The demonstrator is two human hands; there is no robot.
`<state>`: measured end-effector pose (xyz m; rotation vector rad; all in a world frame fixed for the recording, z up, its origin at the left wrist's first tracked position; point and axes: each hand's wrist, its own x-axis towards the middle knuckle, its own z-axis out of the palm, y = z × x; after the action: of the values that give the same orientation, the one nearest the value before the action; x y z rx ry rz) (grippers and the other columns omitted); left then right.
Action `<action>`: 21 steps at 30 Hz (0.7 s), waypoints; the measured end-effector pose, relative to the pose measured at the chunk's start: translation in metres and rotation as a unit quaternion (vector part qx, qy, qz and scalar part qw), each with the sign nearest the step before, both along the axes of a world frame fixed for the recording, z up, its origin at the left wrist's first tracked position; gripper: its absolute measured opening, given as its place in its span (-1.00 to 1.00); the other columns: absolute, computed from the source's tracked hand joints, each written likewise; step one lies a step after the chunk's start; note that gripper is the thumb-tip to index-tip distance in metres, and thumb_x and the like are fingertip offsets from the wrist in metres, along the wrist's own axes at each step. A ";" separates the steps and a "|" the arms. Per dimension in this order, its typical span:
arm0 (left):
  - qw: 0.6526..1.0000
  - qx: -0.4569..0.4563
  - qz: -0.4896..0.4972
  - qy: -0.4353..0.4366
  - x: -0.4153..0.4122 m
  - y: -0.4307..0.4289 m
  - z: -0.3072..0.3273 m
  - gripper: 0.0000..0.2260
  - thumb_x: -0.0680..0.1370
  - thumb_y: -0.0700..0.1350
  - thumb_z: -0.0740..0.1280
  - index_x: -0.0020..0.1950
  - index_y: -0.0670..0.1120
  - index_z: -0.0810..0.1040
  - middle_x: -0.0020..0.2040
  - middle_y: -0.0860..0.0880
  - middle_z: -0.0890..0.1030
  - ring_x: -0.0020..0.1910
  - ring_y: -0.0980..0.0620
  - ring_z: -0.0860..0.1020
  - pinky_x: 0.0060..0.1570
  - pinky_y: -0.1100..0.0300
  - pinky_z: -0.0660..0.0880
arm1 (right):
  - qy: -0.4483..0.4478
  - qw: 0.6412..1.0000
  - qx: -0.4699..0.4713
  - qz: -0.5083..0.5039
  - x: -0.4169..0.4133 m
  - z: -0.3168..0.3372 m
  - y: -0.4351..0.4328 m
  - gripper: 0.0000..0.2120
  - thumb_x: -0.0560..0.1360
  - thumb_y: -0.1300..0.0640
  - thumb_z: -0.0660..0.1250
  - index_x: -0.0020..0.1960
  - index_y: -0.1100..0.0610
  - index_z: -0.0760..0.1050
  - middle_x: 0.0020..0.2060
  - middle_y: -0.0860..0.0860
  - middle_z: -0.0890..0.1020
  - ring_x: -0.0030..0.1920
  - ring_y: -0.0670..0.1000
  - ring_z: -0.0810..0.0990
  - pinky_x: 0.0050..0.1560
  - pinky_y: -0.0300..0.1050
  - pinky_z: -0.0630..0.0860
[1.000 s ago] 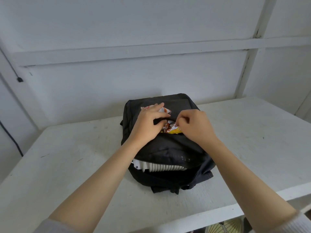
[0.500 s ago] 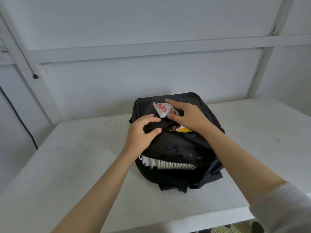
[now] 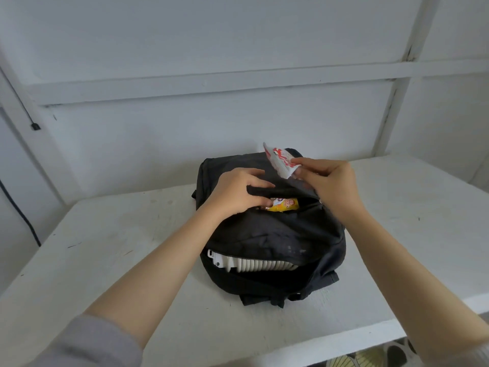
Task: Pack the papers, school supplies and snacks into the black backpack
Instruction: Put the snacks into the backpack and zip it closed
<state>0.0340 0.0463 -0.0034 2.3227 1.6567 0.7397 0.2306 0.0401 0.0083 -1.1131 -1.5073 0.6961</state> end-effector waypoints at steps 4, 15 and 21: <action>0.998 0.017 -0.004 -0.068 0.010 0.015 0.002 -0.79 0.47 -0.05 0.41 0.09 0.00 0.64 0.21 0.08 0.57 0.20 0.12 0.47 0.21 0.22 0.29 | 0.026 0.999 0.023 -0.018 0.014 0.000 -0.019 -0.81 0.45 0.26 0.41 0.04 0.11 0.66 -0.23 -0.04 0.66 -0.40 -0.30 0.54 -0.41 -0.50 0.35; 0.965 0.117 0.015 -0.233 0.024 0.028 0.026 -0.79 0.47 -0.14 0.41 0.09 -0.11 0.64 0.10 -0.02 0.63 0.04 0.25 0.50 0.05 0.50 0.35 | -0.248 0.953 0.171 0.003 0.001 -0.032 -0.052 -0.81 0.44 0.18 0.43 0.04 0.06 0.66 0.08 0.03 0.65 0.08 -0.02 0.63 0.15 -0.14 0.52; 0.960 0.133 0.009 -0.248 0.023 0.029 0.026 -0.82 0.47 -0.15 0.41 0.06 -0.11 0.65 0.07 -0.01 0.65 0.03 0.25 0.52 0.04 0.52 0.36 | -0.408 0.886 0.178 -0.131 -0.023 -0.034 -0.032 -0.91 0.40 0.21 0.40 -0.18 0.11 0.68 -0.20 0.10 0.68 -0.33 0.14 0.63 -0.41 -0.23 0.40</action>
<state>0.0570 0.0750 0.0230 2.0360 1.4173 1.4827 0.2079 0.0078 -0.0260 -1.3555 -2.0118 -0.2999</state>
